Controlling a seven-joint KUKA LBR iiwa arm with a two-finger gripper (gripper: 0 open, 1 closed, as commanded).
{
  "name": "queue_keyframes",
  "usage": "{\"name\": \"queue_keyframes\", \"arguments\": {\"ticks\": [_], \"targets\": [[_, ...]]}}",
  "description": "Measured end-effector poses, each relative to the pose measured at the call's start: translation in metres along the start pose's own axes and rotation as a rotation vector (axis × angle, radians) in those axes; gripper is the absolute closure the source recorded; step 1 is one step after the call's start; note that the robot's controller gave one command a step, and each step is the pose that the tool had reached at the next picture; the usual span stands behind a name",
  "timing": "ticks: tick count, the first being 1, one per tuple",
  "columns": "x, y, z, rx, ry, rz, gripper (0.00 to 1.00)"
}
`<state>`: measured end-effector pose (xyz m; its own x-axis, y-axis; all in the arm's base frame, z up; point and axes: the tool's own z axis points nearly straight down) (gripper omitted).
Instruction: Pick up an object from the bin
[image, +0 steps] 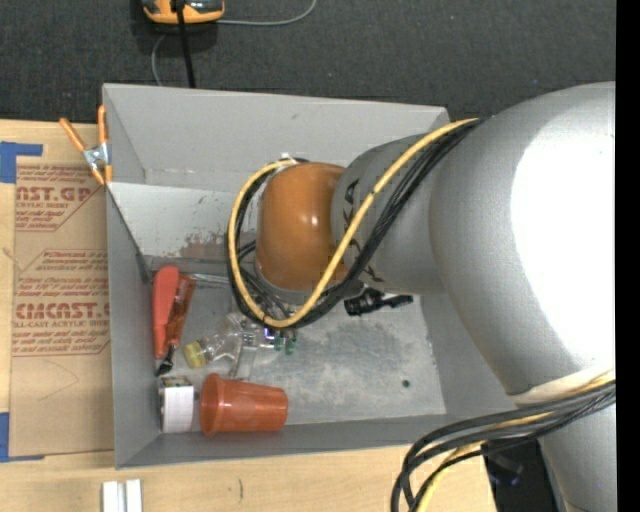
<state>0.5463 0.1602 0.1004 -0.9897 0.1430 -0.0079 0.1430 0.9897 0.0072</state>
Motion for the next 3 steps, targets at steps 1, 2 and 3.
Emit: {"name": "queue_keyframes", "arguments": {"ticks": [1, 2, 3], "targets": [[-0.001, -0.002, 0.024, 0.000, -0.013, -0.039, 0.00], [0.016, 0.034, 0.029, -0.004, -0.010, -0.122, 1.00], [0.016, 0.034, 0.029, -0.004, -0.010, -0.122, 1.00]]}}
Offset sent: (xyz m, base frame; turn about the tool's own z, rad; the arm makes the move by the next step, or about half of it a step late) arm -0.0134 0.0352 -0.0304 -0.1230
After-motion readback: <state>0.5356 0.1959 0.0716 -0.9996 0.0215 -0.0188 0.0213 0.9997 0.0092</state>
